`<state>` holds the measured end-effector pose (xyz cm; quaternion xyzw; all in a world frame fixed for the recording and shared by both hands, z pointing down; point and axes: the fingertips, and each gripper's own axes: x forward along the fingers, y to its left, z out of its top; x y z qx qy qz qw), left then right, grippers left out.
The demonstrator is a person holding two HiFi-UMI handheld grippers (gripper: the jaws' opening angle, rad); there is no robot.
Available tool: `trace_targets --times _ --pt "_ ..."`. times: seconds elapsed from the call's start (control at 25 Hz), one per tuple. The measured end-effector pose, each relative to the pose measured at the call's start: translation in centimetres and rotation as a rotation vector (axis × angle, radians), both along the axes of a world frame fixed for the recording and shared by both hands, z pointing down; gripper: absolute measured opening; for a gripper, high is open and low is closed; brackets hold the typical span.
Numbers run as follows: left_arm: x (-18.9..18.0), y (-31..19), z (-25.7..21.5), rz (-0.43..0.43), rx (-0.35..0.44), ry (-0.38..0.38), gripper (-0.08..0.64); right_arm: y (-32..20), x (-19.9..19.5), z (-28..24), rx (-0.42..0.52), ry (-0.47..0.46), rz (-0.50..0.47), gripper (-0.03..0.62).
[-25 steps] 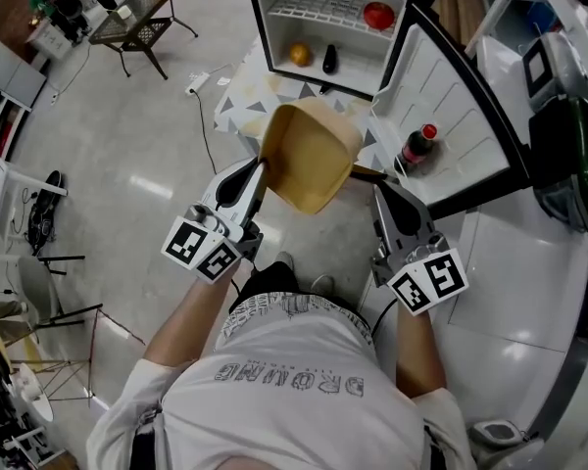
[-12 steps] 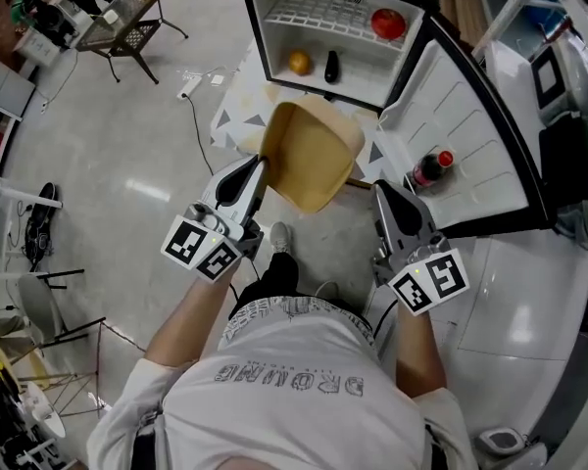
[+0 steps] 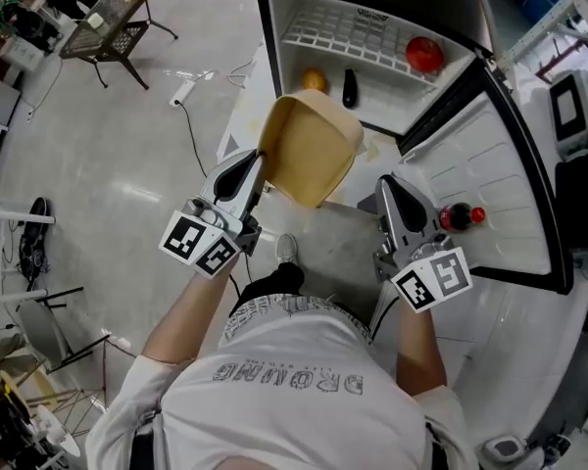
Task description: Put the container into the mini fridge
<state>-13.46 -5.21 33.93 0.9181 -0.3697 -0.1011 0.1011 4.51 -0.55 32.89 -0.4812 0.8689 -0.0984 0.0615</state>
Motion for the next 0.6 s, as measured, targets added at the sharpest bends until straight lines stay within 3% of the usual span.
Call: trace_targets --times 0.6 --pt "-3.5 -10.6 1.0 0.054 -0.036 -0.014 0.017 -8.1 -3.8 -0.4 -0.034 0.029 0.099 0.002"
